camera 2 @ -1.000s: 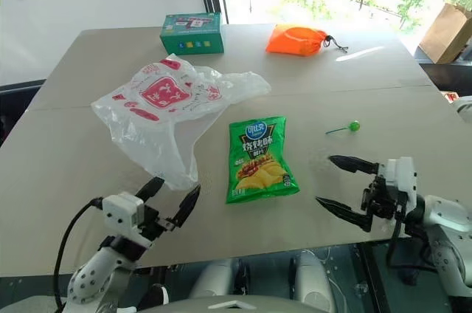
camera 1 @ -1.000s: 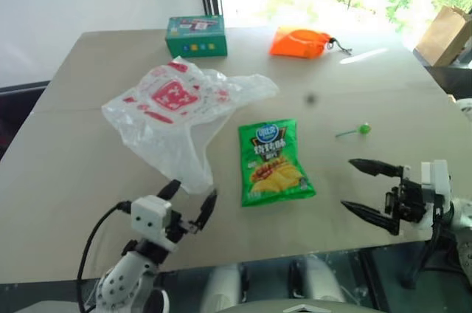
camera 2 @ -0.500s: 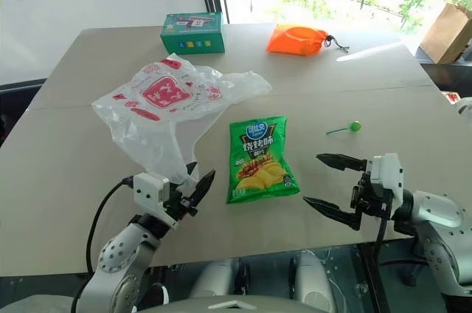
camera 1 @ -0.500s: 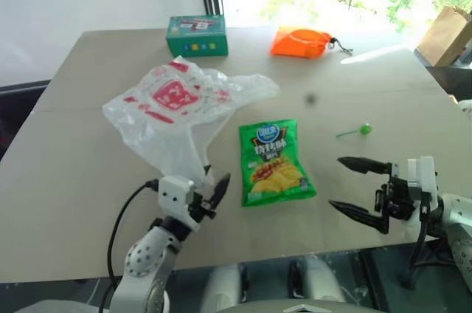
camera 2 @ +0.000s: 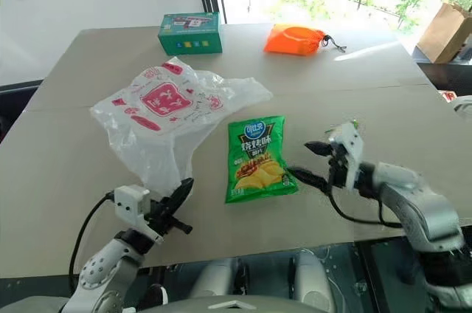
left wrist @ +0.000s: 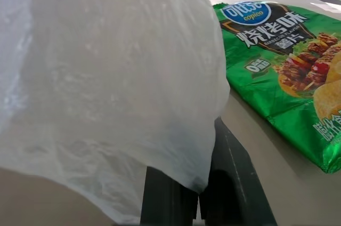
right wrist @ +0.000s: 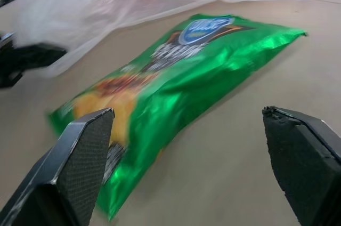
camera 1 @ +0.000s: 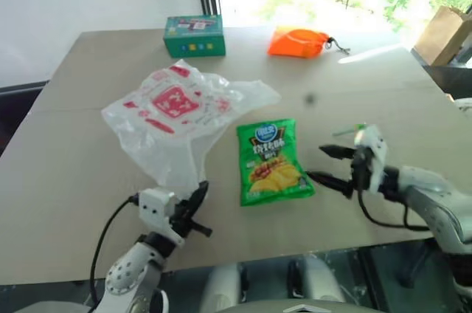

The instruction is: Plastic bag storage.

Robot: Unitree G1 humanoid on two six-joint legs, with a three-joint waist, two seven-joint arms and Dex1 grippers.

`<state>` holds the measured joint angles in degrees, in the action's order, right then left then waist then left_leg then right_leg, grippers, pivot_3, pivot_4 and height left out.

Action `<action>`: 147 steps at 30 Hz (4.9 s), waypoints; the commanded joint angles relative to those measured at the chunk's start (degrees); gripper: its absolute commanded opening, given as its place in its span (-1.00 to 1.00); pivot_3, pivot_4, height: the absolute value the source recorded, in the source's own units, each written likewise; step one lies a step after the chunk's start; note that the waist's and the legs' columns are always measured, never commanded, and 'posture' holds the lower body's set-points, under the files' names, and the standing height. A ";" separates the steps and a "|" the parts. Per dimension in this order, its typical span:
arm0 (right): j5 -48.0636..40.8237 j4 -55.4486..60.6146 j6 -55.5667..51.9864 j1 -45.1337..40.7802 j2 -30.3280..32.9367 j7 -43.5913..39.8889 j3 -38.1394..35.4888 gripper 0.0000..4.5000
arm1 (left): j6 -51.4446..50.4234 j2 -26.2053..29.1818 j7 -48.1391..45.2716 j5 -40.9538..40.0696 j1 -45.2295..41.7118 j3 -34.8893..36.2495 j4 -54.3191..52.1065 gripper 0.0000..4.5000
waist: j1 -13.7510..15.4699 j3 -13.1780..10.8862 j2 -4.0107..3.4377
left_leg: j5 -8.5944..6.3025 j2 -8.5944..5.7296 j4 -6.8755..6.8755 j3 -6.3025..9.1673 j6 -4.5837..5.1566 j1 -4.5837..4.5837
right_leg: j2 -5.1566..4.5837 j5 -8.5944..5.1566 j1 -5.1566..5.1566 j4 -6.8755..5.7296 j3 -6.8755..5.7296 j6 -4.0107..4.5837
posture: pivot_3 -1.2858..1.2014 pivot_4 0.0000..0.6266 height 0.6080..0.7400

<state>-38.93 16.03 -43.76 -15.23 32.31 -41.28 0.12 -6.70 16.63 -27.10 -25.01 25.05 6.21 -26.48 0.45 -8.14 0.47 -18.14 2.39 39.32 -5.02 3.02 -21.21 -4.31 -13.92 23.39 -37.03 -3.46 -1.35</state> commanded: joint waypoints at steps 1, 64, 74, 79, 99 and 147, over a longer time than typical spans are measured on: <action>-3.83 -3.58 -11.67 -6.10 -3.70 4.75 1.64 1.00 | 2.96 0.00 1.03 1.29 -0.20 2.07 -2.38 -0.98 | 0.34 0.00 -0.02 | 0.00 -0.01 0.00 0.04 0.00 -0.05 | 0.00 0.02 0.03 -0.02 0.00 -0.03 | 0.03 -0.52 1.00; 0.84 -74.95 3.28 -64.27 -61.43 14.73 -8.84 -0.04 | 5.70 0.60 -10.50 -1.58 -4.90 -8.60 -1.78 -1.00 | -2.84 -0.15 -0.30 | 0.18 -0.13 -0.06 0.34 -0.32 -0.81 | -0.25 0.16 0.48 0.08 -0.54 -0.28 | 0.03 -0.52 1.00; 13.36 -62.98 10.51 -50.40 -51.44 7.67 11.01 0.96 | 5.27 1.89 -13.37 -4.67 -3.03 -7.73 -1.55 -1.00 | -2.60 -0.14 -0.30 | 0.18 -0.12 -0.10 0.36 -0.32 -0.79 | -0.28 0.15 0.48 0.10 -0.53 -0.29 | 0.03 -0.52 1.00; 19.34 -42.97 18.78 -34.37 -30.02 -12.42 20.49 0.96 | 6.28 -1.05 -10.28 -5.75 -2.97 -5.10 -0.67 -1.00 | -2.09 -0.13 -0.26 | 0.17 -0.21 -0.01 0.48 -0.30 -0.95 | -0.38 0.16 0.47 0.19 -0.54 -0.31 | 0.03 -0.52 1.00; 36.55 -81.34 51.71 -50.62 -27.23 21.65 4.27 0.96 | 6.17 0.19 -12.27 -4.98 -1.52 -6.30 -1.00 -1.00 | -2.77 -0.19 -0.32 | 0.33 -0.11 -0.06 0.38 -0.55 -0.66 | -0.17 0.18 0.44 -0.07 -0.46 -0.33 | 0.03 -0.52 1.00; 21.85 -25.67 20.29 -7.18 9.85 -3.19 -12.10 0.99 | 1.68 -2.52 -7.72 -9.60 -18.36 -0.32 4.54 -1.00 | -0.01 -0.35 -0.51 | 0.21 -0.25 0.03 0.39 -0.33 -0.70 | -0.13 0.20 0.32 0.22 -0.43 -0.37 | 0.03 -0.52 1.00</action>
<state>-16.43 -5.77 -26.01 -20.75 41.55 -43.01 -10.07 -6.01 14.11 -33.93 -34.01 6.28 5.65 -21.01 0.44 -8.49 -0.05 -17.92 2.14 39.34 -4.64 2.69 -21.84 -4.37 -13.72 23.67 -36.82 -3.86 -1.72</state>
